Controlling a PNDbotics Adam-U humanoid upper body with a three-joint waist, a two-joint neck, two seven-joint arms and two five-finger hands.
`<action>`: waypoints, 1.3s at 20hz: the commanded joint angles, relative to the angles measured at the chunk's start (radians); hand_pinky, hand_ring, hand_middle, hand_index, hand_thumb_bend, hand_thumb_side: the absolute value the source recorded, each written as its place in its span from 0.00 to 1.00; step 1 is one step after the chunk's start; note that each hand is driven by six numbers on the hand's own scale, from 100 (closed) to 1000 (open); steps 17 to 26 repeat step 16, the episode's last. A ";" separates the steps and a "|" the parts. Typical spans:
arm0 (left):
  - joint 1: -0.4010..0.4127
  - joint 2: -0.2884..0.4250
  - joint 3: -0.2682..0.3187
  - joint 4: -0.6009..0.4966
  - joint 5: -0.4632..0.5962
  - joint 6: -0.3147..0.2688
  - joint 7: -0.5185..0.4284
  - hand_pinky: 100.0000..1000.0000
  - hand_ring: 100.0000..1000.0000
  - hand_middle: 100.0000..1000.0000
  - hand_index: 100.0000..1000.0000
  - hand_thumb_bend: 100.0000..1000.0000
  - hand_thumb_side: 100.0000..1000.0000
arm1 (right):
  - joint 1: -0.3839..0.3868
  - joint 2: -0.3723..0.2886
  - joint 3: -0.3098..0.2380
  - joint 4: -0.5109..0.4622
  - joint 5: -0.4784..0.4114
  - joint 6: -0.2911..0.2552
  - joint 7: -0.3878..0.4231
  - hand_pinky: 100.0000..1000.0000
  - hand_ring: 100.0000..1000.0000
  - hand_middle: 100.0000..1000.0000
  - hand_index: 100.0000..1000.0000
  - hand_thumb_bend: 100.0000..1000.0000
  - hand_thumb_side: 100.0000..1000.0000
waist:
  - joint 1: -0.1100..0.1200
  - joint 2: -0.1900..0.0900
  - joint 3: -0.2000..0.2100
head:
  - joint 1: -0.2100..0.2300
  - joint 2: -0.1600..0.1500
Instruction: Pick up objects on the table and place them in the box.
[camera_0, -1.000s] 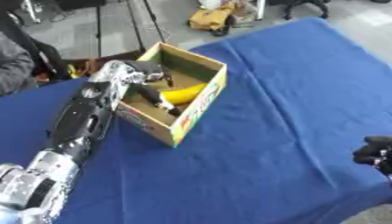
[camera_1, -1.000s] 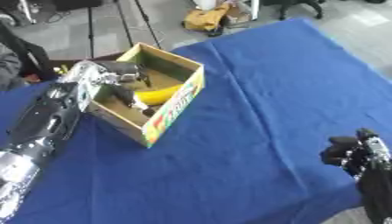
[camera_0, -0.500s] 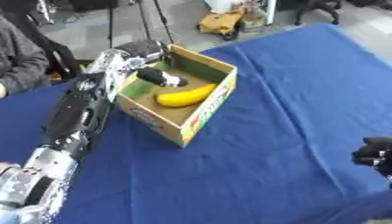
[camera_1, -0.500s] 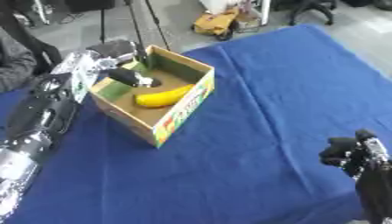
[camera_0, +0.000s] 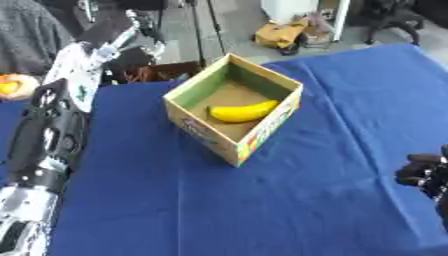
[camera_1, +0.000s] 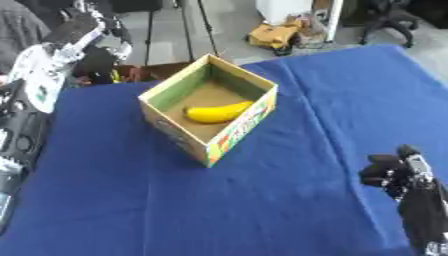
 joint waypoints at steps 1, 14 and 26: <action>0.035 -0.008 0.023 -0.097 0.052 0.031 0.052 0.64 0.62 0.53 0.63 0.31 0.80 | 0.002 -0.018 -0.017 -0.023 0.008 -0.006 -0.011 0.62 0.57 0.47 0.62 0.00 0.94 | -0.010 -0.015 0.015 | -0.015 0.006; 0.359 -0.143 -0.039 -0.358 0.252 0.229 0.251 0.61 0.60 0.53 0.64 0.25 0.87 | 0.030 -0.014 -0.027 -0.068 0.002 -0.017 -0.032 0.62 0.57 0.47 0.62 0.00 0.93 | -0.034 -0.020 0.064 | -0.034 0.031; 0.409 -0.147 -0.058 -0.398 0.282 0.259 0.275 0.61 0.60 0.53 0.64 0.25 0.87 | 0.032 -0.011 -0.026 -0.073 0.002 -0.018 -0.033 0.62 0.57 0.47 0.61 0.00 0.93 | -0.038 -0.020 0.067 | -0.032 0.037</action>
